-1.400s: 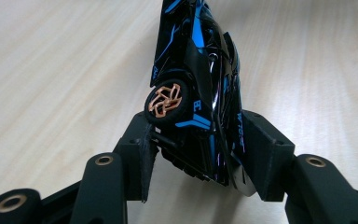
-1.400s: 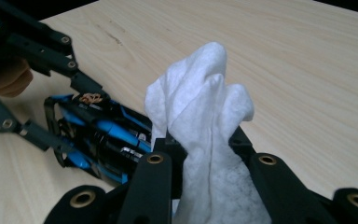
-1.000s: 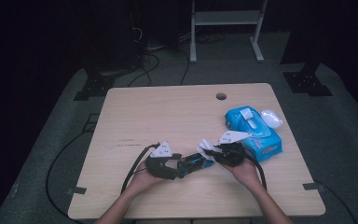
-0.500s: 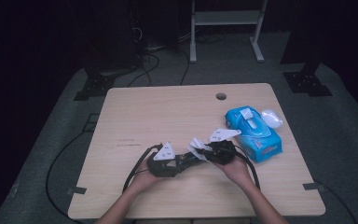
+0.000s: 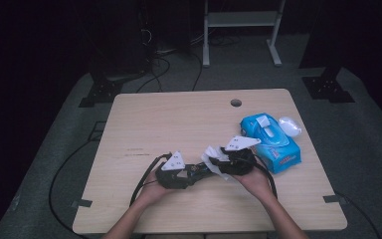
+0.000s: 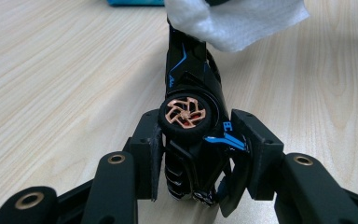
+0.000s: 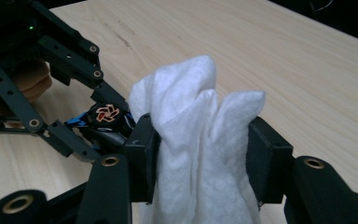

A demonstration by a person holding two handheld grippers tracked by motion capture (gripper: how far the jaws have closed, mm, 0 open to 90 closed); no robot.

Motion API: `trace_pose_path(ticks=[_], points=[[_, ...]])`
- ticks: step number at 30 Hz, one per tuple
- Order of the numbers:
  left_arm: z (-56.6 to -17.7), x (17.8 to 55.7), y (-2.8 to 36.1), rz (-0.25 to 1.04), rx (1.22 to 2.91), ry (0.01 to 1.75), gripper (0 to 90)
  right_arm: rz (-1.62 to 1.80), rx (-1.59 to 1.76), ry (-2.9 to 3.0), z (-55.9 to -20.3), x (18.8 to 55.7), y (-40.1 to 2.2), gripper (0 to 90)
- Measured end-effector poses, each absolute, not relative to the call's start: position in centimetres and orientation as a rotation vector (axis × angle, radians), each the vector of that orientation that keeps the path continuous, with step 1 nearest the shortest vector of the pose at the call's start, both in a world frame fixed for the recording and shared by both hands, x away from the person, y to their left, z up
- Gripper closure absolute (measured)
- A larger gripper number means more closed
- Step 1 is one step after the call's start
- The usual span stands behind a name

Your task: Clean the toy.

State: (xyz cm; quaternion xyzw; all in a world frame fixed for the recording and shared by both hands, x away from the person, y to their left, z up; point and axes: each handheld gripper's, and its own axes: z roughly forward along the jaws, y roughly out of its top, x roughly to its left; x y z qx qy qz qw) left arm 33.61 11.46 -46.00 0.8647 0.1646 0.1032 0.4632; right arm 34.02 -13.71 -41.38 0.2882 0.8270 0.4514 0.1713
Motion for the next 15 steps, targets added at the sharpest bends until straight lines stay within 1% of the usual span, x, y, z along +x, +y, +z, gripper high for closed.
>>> trace_pose_path(ticks=[1, 2, 3, 5, 8, 11, 15], points=[[-46.0, 33.6, 11.5, 0.253, 2.126, 0.403, 55.2, 1.284, 0.810, 2.328, -41.3, 33.9, -13.6, 51.3], [-45.9, 33.6, 11.5, 0.257, 2.129, 0.398, 55.4, 1.287, 0.805, 2.317, -41.2, 33.7, -13.5, 54.8], [-45.9, 33.6, 11.5, 0.259, 2.129, 0.394, 56.0, 1.299, 0.781, 2.308, -41.1, 33.5, -13.3, 63.2], [-45.9, 33.5, 11.5, 0.270, 2.125, 0.393, 57.4, 1.300, 0.729, 2.308, -41.2, 33.1, -12.7, 75.7], [-45.9, 33.5, 11.5, 0.260, 2.119, 0.385, 58.5, 1.321, 0.682, 2.342, -41.4, 32.8, -11.6, 80.3], [-45.9, 33.3, 11.4, 0.270, 2.131, 0.364, 58.7, 1.282, 0.635, 2.377, -41.9, 32.7, -10.6, 81.6], [-45.9, 33.4, 11.5, 0.257, 2.127, 0.363, 58.7, 1.201, 0.699, 2.324, -42.3, 33.0, -11.4, 82.3]])
